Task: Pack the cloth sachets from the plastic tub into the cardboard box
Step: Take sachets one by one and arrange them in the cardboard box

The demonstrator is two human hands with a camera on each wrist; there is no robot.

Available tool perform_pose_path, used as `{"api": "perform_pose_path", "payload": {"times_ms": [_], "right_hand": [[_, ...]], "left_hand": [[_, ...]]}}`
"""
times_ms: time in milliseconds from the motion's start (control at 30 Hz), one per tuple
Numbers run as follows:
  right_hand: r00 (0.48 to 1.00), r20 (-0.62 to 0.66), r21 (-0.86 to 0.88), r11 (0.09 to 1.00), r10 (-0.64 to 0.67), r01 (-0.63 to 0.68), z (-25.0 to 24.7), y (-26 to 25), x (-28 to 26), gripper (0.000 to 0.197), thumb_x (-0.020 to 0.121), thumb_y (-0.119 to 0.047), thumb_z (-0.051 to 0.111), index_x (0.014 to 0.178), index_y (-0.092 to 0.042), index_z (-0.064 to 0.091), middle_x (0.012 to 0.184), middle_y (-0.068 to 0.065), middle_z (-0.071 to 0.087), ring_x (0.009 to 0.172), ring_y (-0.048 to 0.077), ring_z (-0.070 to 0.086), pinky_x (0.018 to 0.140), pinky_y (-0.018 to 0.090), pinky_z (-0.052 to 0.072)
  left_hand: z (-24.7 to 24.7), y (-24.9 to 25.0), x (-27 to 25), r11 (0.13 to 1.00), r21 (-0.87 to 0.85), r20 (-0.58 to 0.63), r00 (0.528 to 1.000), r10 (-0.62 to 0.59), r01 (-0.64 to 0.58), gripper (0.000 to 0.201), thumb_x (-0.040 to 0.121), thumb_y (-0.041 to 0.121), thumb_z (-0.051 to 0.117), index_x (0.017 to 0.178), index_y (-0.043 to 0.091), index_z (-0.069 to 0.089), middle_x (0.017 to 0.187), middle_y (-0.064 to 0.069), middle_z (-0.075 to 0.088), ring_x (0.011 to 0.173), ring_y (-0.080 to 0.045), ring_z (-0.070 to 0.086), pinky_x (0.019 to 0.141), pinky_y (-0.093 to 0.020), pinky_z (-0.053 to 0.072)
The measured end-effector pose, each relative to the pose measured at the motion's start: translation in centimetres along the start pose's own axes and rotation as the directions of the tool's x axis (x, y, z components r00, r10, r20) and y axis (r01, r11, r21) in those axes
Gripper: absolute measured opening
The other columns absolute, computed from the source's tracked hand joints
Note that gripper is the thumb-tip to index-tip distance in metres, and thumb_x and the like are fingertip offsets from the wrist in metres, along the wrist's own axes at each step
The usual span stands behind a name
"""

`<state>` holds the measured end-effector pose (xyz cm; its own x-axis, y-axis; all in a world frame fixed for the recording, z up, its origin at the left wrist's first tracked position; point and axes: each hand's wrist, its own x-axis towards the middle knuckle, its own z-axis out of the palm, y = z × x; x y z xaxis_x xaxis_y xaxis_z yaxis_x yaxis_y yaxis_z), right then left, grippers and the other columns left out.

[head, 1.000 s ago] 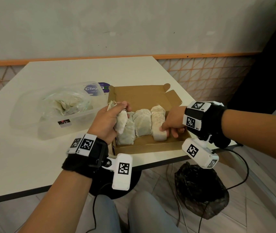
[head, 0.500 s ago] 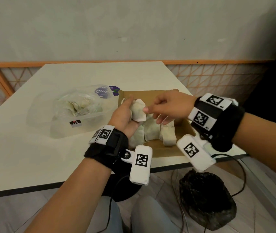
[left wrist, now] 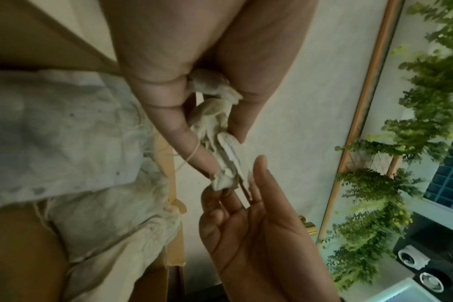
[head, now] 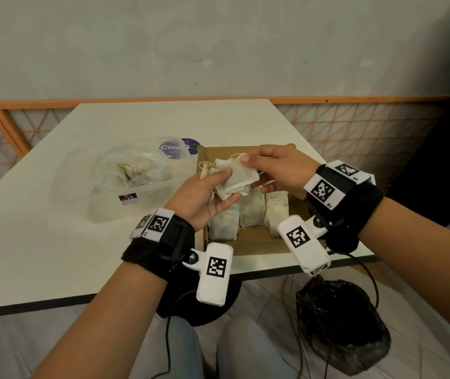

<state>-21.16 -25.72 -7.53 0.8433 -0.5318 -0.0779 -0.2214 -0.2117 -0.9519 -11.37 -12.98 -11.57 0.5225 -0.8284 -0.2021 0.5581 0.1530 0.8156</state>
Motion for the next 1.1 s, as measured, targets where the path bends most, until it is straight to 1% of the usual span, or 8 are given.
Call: {"api": "perform_pose_path", "payload": {"times_ms": [200,367,467,633,733,833,967,1100], "right_hand": [[0.998,-0.06,0.119,0.993,-0.01,0.017,0.6,0.7,0.0,0.01,0.084,-0.01,0.066,0.08,-0.013,0.057,0.072,0.005,0.059,0.055,0.012,0.057,0.05,0.02,0.054],[0.994,-0.112,0.225,0.974,0.0,0.026,0.6,1.5,-0.1,0.005,0.084,-0.012,0.066,0.085,-0.008,0.067,0.074,0.009,0.061,0.058,0.012,0.054,0.047,0.013,0.046],[0.989,-0.148,0.34,0.94,0.029,0.023,0.5,1.7,-0.5,0.003,0.083,-0.003,0.064,0.083,-0.006,0.066,0.079,0.009,0.064,0.065,0.014,0.059,0.052,0.014,0.051],[0.978,-0.199,0.387,0.922,0.065,0.017,0.4,2.0,-0.5,0.005,0.082,0.0,0.065,0.08,-0.005,0.064,0.083,0.013,0.061,0.07,0.016,0.059,0.056,0.017,0.055],[0.979,-0.199,0.412,0.91,0.048,0.039,0.1,1.9,-0.9,0.007,0.084,-0.006,0.064,0.079,-0.009,0.063,0.077,0.007,0.063,0.066,0.014,0.06,0.061,0.022,0.056],[0.98,-0.196,0.469,0.881,0.035,0.063,-0.3,1.4,-1.2,0.011,0.088,-0.006,0.058,0.079,-0.011,0.058,0.073,0.004,0.064,0.059,0.012,0.062,0.053,0.022,0.055],[0.961,-0.268,0.28,0.95,-0.06,0.137,-1.1,1.2,-1.1,0.02,0.088,0.0,0.056,0.08,-0.018,0.06,0.069,0.002,0.058,0.053,0.01,0.052,0.048,0.021,0.047],[0.982,-0.174,0.217,0.97,-0.071,0.109,-0.9,0.8,-1.6,0.03,0.089,0.006,0.044,0.078,-0.009,0.067,0.079,0.009,0.065,0.063,0.013,0.059,0.055,0.02,0.053]], "left_hand": [[-0.2,-0.7,-0.1,0.998,0.046,0.03,0.998,0.053,-0.054,0.019,0.089,0.013,0.061,0.108,0.011,0.063,0.095,-0.003,0.07,0.084,-0.012,0.069,0.065,-0.022,0.058],[-0.3,-0.9,-0.6,0.997,0.007,0.093,0.993,0.071,-0.072,0.028,0.09,0.009,0.058,0.117,0.003,0.059,0.099,-0.009,0.07,0.085,-0.017,0.069,0.065,-0.024,0.057],[-0.4,-1.0,-0.5,0.997,0.009,0.069,0.995,0.071,-0.072,0.019,0.09,0.008,0.057,0.109,0.005,0.061,0.096,-0.009,0.069,0.081,-0.016,0.069,0.06,-0.022,0.057],[-0.4,-1.1,-0.3,0.994,0.035,0.02,0.994,0.105,-0.106,0.006,0.088,0.017,0.062,0.092,0.013,0.064,0.079,0.001,0.067,0.066,-0.007,0.064,0.05,-0.015,0.049],[-0.4,-1.2,-0.4,0.991,0.043,0.011,0.992,0.125,-0.126,0.004,0.088,0.018,0.062,0.092,0.015,0.063,0.077,0.003,0.067,0.064,-0.006,0.062,0.049,-0.014,0.047],[-0.6,-1.1,-0.3,0.993,0.008,-0.005,0.993,0.119,-0.119,0.005,0.091,0.016,0.058,0.087,0.017,0.06,0.071,0.004,0.067,0.061,-0.005,0.062,0.049,-0.014,0.047],[-0.7,-1.1,-0.2,0.994,-0.029,-0.019,0.994,0.109,-0.11,0.012,0.095,0.015,0.051,0.09,0.013,0.061,0.075,-0.003,0.068,0.065,-0.01,0.066,0.051,-0.016,0.051],[-0.6,-1.1,-0.1,0.994,-0.059,0.011,0.996,0.09,-0.09,0.014,0.098,0.013,0.046,0.088,0.011,0.057,0.081,-0.01,0.07,0.076,-0.019,0.072,0.052,-0.017,0.054]]}}
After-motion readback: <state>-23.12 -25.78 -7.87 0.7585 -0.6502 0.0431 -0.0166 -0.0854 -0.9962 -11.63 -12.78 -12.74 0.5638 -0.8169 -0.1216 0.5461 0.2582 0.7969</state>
